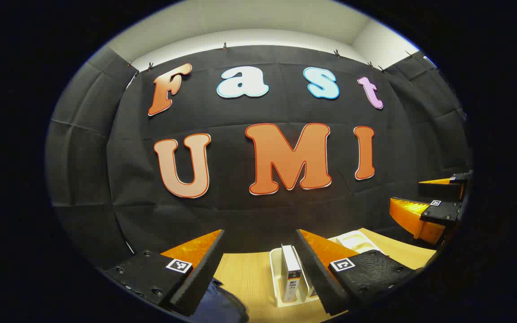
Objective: Open the schoolbag, grab two books from the bookshelf and put them into the schoolbag.
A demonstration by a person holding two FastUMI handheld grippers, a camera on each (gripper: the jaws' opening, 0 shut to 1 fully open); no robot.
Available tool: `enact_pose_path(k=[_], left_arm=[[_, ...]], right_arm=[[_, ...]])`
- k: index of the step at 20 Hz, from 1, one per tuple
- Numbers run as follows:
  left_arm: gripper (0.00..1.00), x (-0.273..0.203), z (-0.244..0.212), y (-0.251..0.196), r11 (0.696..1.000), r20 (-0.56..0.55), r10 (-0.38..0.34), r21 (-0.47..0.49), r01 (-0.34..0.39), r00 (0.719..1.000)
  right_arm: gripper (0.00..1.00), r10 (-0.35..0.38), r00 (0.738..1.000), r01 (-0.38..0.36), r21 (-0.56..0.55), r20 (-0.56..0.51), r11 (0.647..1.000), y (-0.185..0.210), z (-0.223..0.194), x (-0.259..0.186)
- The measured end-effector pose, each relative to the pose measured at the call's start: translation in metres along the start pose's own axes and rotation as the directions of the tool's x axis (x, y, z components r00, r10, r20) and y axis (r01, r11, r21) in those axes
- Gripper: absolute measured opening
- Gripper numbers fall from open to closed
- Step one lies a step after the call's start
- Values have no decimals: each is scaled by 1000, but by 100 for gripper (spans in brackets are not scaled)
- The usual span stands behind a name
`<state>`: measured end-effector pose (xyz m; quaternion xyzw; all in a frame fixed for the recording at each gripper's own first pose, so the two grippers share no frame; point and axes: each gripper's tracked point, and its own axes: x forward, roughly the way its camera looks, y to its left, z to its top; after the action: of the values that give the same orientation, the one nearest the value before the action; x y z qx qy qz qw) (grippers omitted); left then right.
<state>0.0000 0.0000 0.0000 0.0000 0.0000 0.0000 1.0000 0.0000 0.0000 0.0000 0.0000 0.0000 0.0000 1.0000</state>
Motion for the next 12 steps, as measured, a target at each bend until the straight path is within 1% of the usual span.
enact_pose_path(k=[7,8,10,11,12], left_arm=[[95,-3,-3,1,1000,-7,0,4,0,1000],[99,-2,-2,2,1000,-7,0,7,0,1000],[99,-4,-1,2,1000,-6,0,8,0,1000],[96,-4,-2,3,1000,-6,2,8,-2,1000],[99,-4,-2,3,1000,-9,2,8,-2,1000]], right_arm=[[96,3,1000,-3,-4,-2,1000,0,-1,-2],[96,4,1000,-4,-3,-3,1000,0,-2,-2],[96,8,1000,-8,-4,-2,1000,1,-1,-1],[96,8,1000,-8,-6,-1,1000,1,-1,-2],[96,10,1000,-10,-9,1,1000,2,-1,-2]])
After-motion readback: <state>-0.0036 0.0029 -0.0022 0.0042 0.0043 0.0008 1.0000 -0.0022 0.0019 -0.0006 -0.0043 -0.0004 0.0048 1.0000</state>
